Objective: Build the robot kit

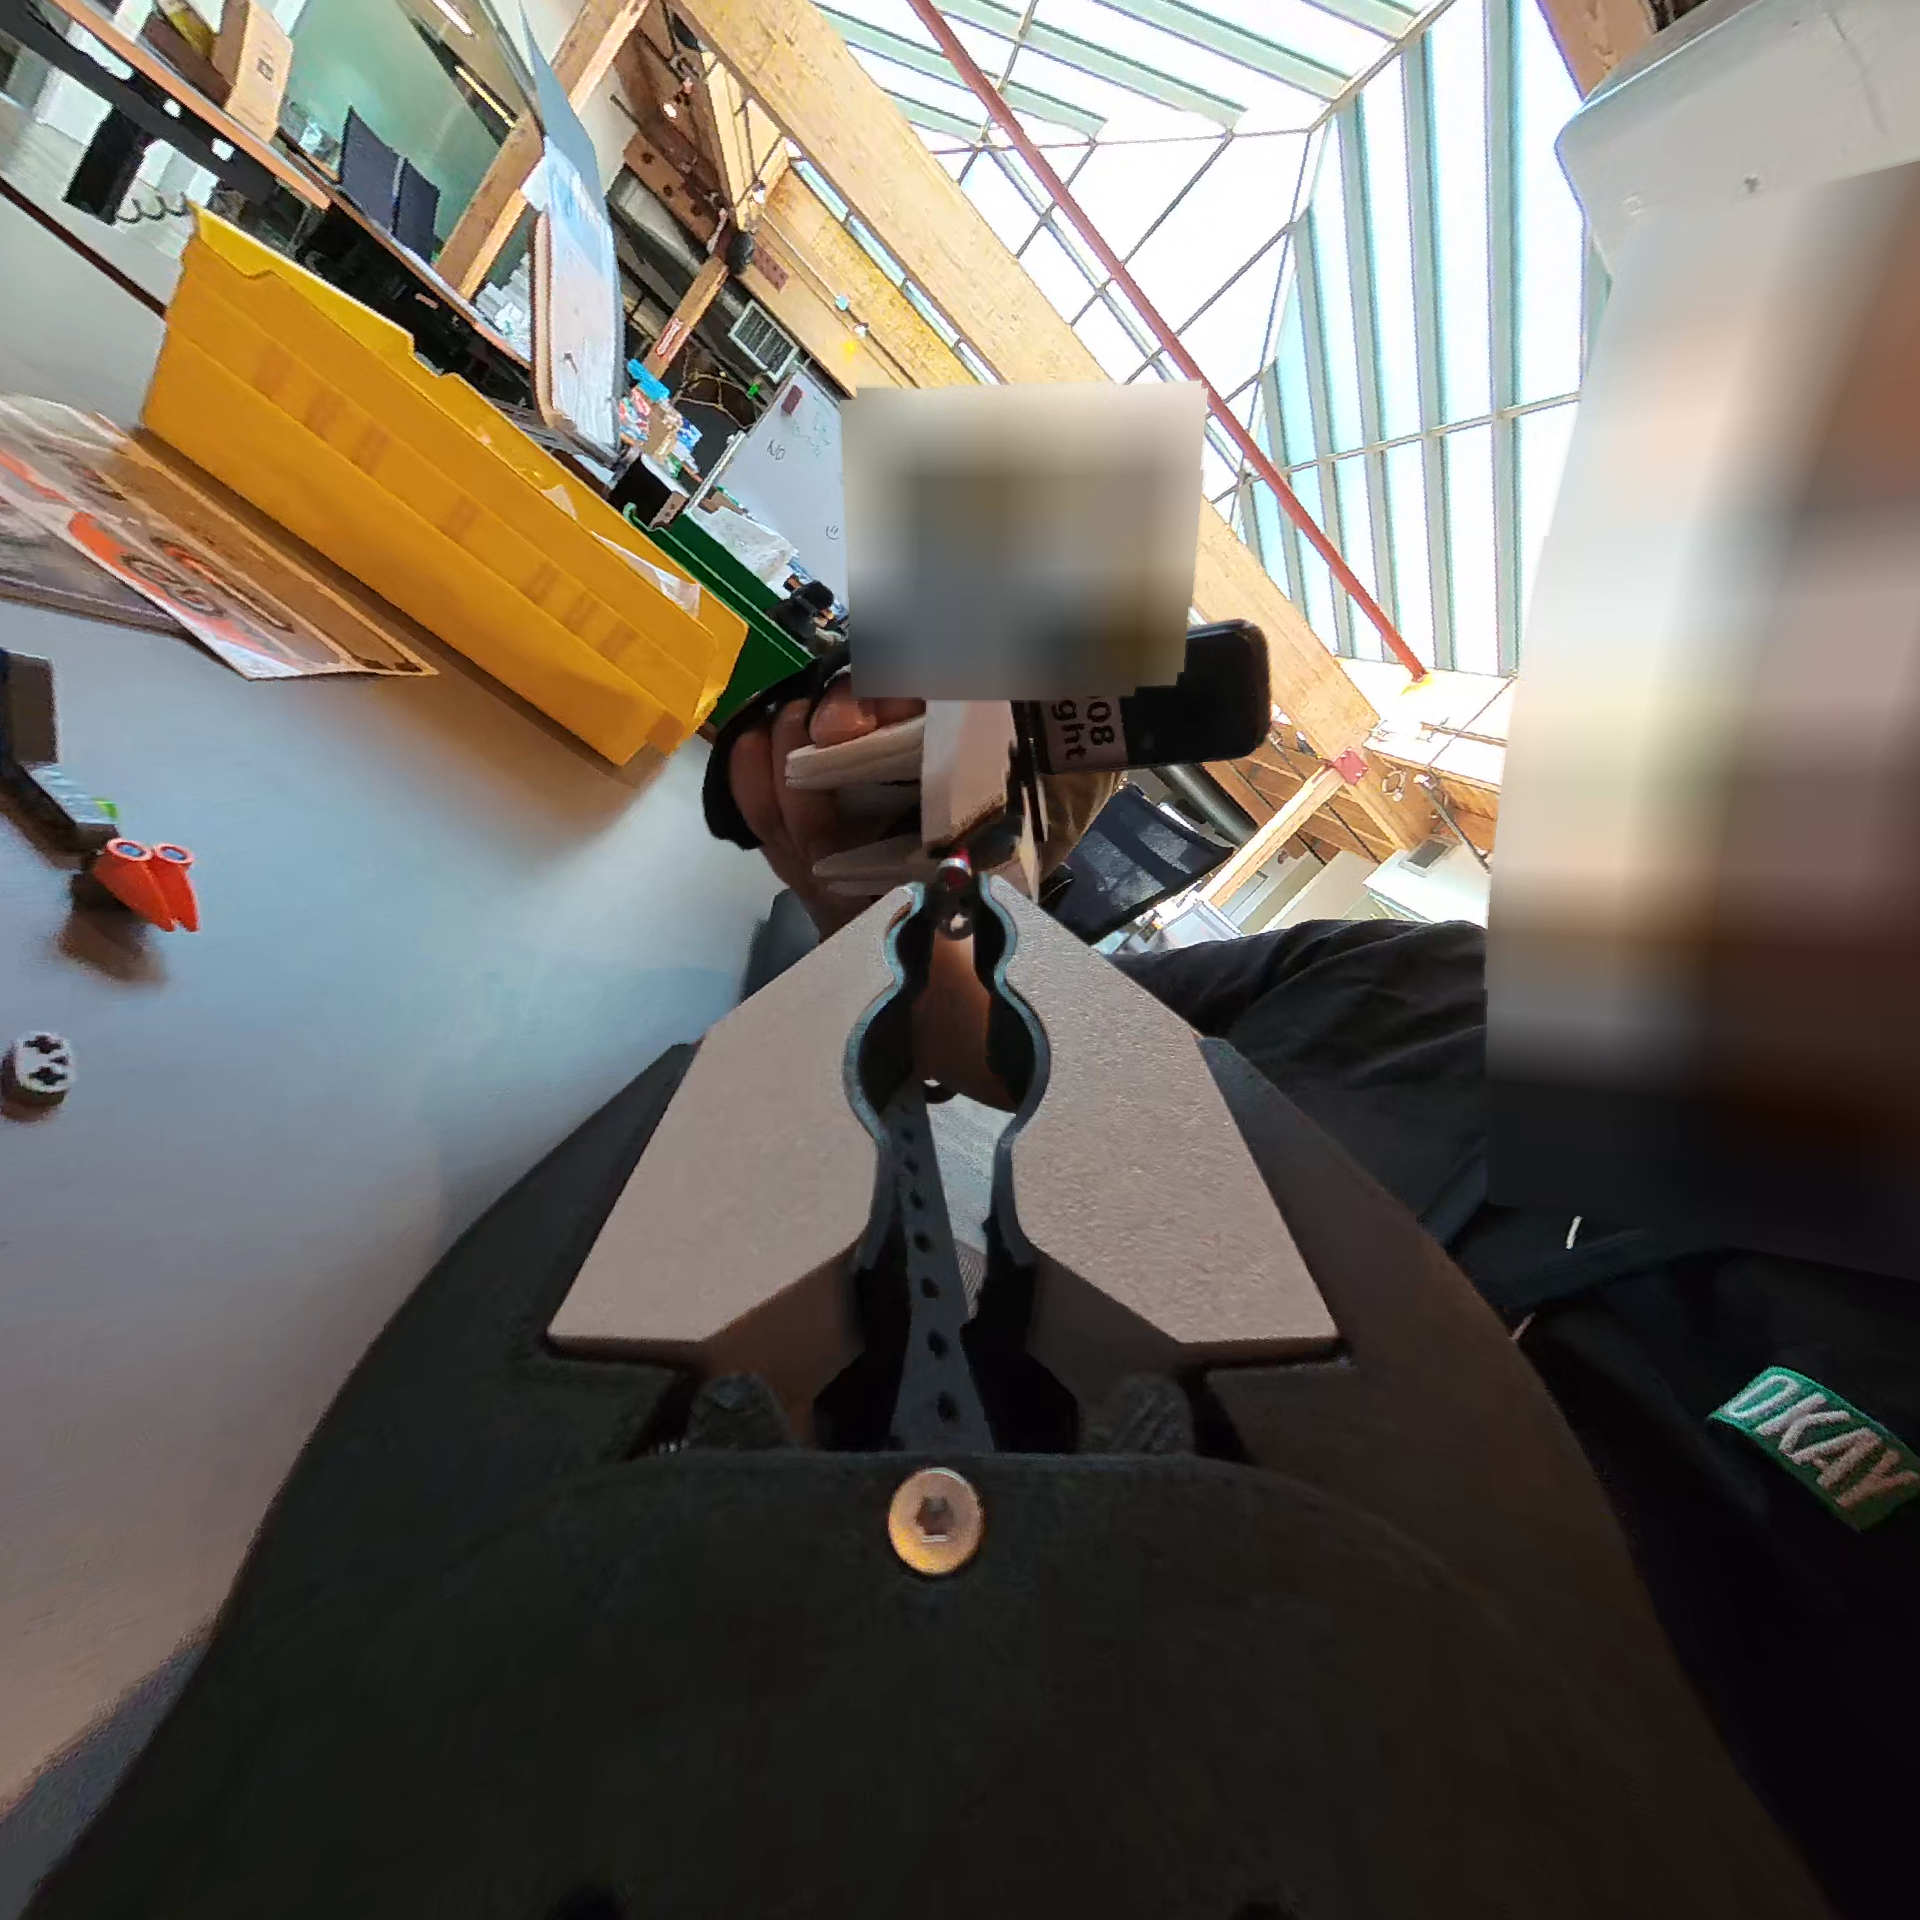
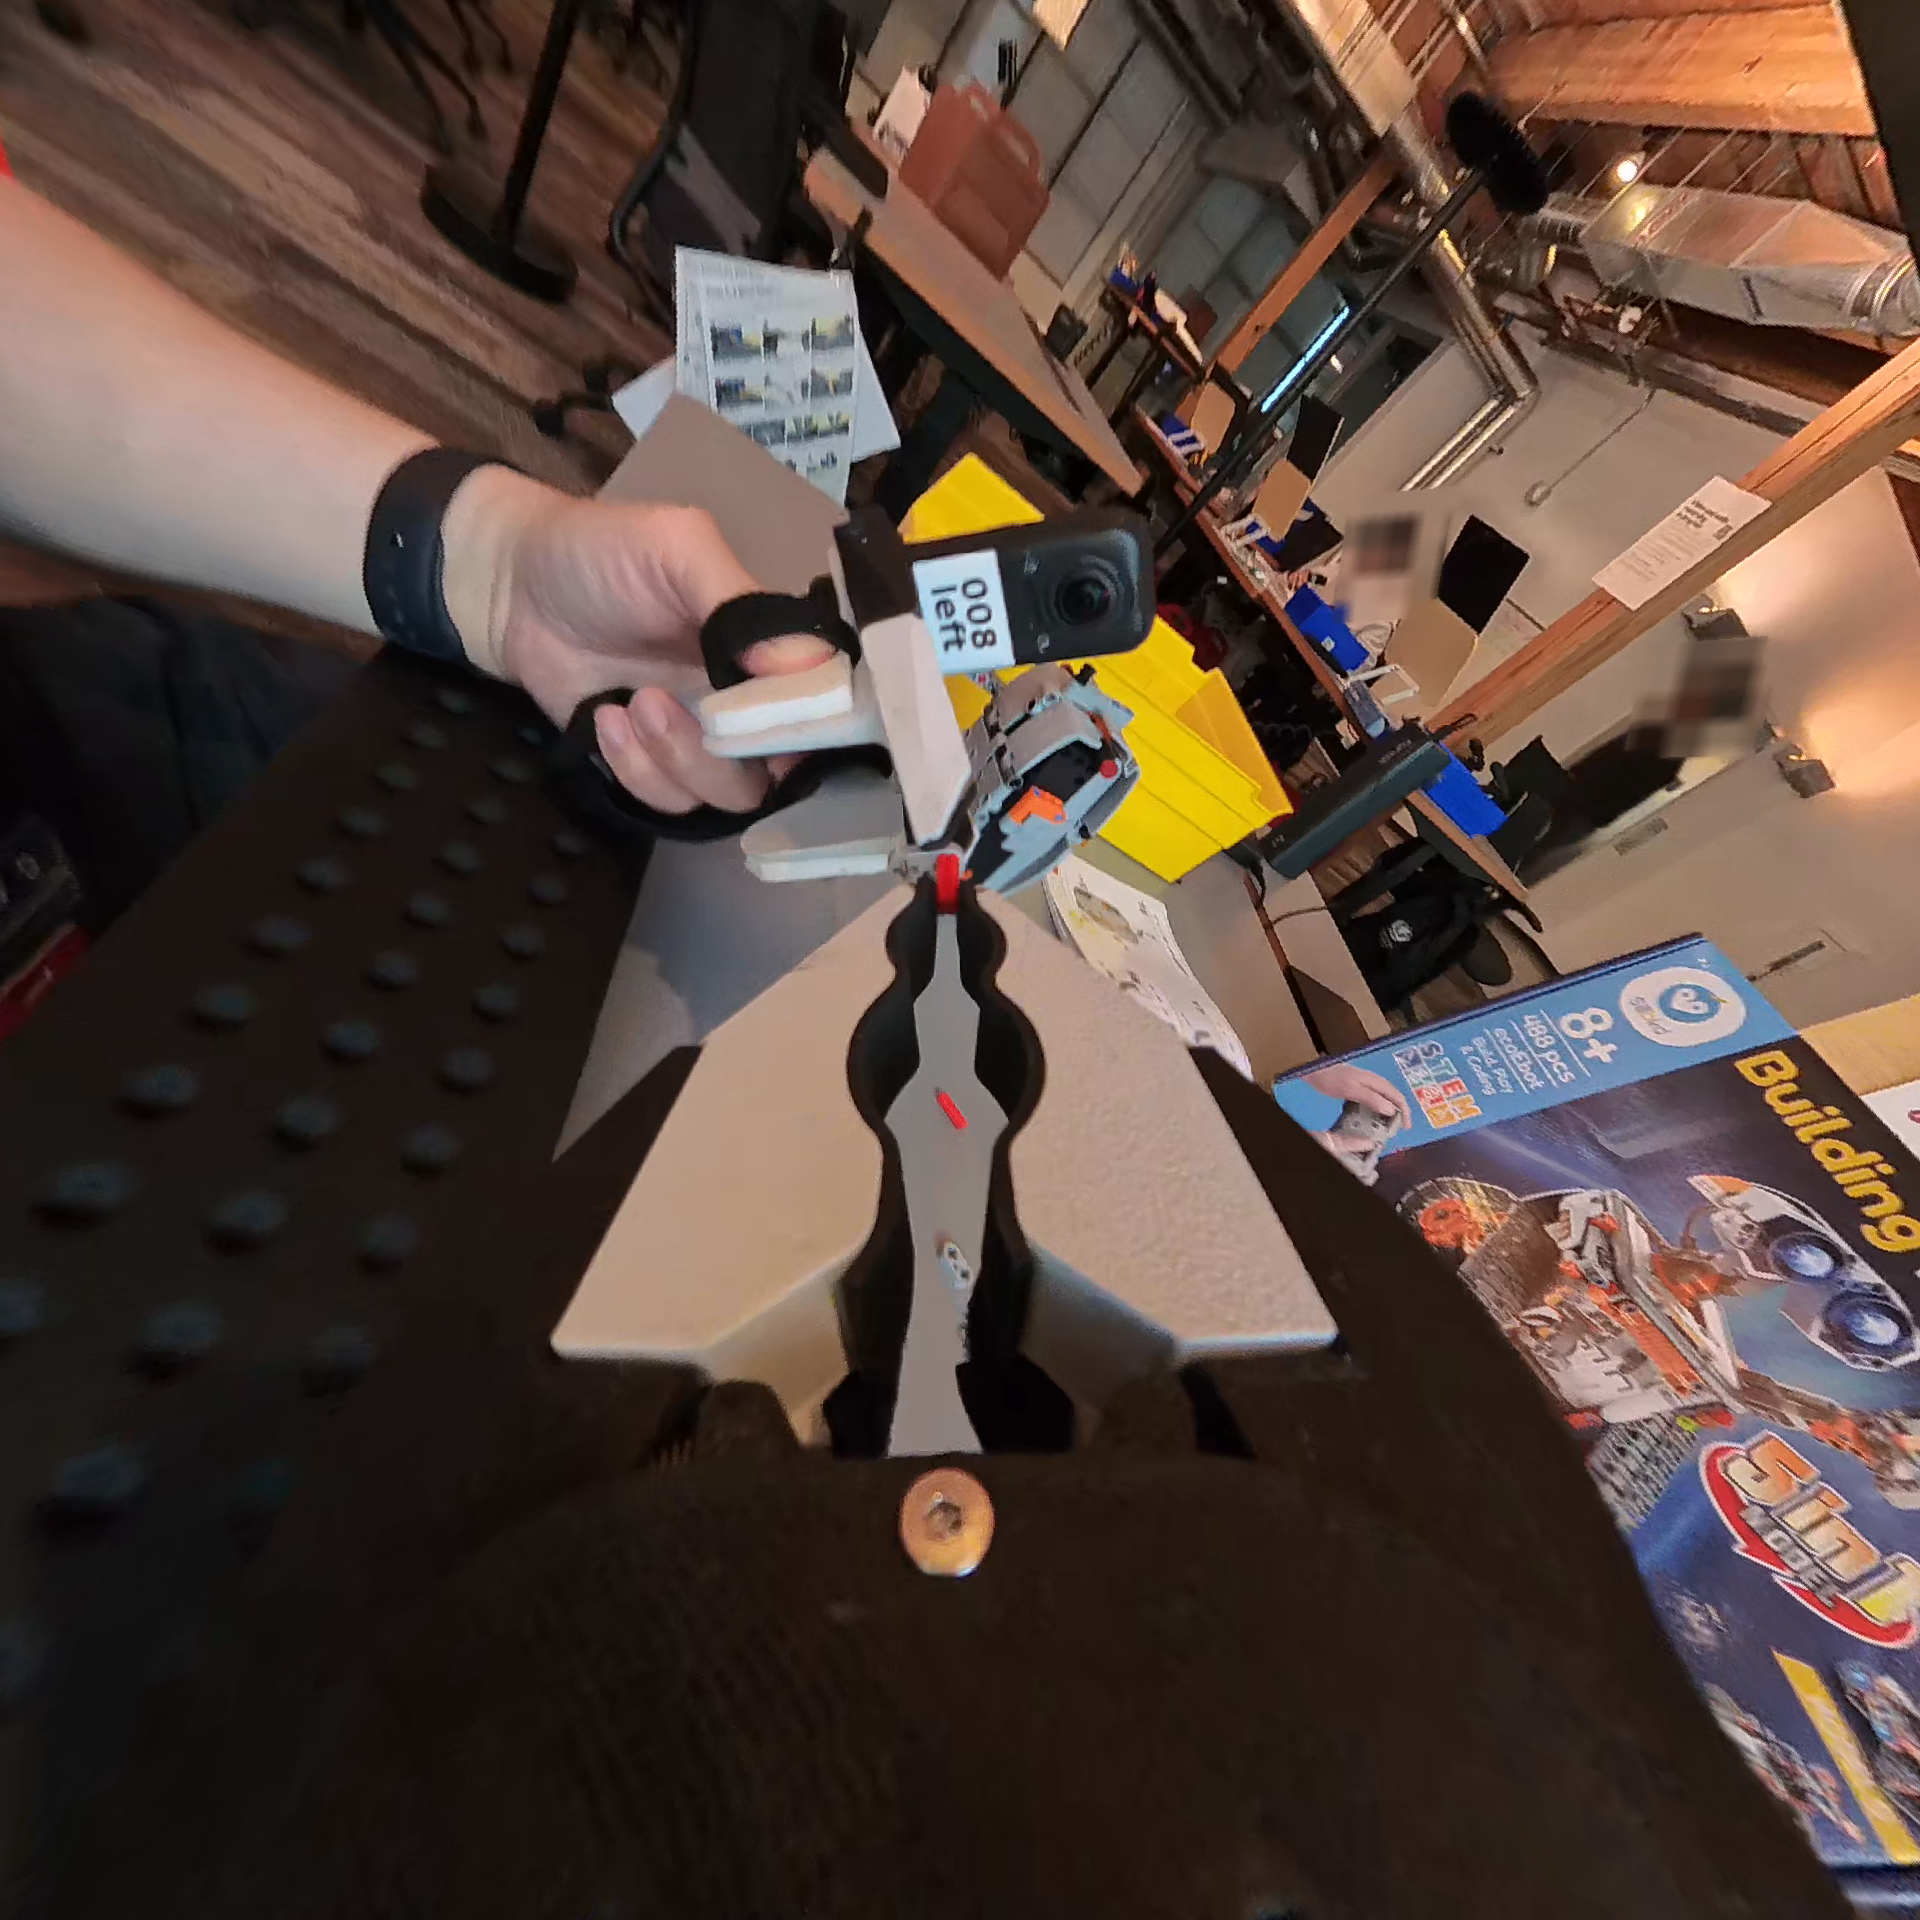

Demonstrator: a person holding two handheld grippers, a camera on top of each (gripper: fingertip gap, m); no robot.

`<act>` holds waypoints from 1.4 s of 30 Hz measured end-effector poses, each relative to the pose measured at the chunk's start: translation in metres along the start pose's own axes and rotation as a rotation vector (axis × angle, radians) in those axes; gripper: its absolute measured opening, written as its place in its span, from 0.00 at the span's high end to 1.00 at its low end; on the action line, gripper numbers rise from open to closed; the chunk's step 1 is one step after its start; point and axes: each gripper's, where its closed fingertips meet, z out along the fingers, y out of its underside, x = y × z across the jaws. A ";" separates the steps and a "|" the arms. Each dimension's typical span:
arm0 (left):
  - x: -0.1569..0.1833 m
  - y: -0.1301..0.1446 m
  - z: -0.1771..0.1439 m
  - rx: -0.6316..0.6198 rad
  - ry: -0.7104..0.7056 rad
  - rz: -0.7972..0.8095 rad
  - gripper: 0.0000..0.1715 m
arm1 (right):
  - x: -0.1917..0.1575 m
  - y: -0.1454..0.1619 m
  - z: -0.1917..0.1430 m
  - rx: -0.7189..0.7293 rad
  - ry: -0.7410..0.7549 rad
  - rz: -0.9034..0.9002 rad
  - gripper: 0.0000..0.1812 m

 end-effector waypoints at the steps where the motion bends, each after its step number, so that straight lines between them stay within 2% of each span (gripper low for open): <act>1: -0.003 0.001 0.000 -0.008 -0.015 -0.004 0.98 | -0.001 0.002 0.001 -0.017 -0.003 -0.017 0.98; 11: -0.021 0.013 -0.001 -0.067 -0.048 -0.148 0.97 | -0.010 0.023 0.002 -0.136 -0.022 -0.195 0.98; 19: -0.024 0.014 -0.004 -0.070 -0.020 -0.229 0.97 | -0.011 0.024 0.005 -0.134 -0.009 -0.206 0.98; 27: -0.020 0.014 -0.004 -0.072 0.009 -0.230 0.98 | -0.011 0.020 0.005 -0.055 -0.086 0.031 0.98; 31: -0.020 0.013 -0.005 -0.067 0.013 -0.237 0.98 | -0.010 0.021 0.005 -0.049 -0.090 0.065 0.98; 42: -0.025 0.018 -0.004 -0.086 0.029 -0.339 0.98 | -0.013 0.027 0.005 -0.114 -0.028 -0.202 0.98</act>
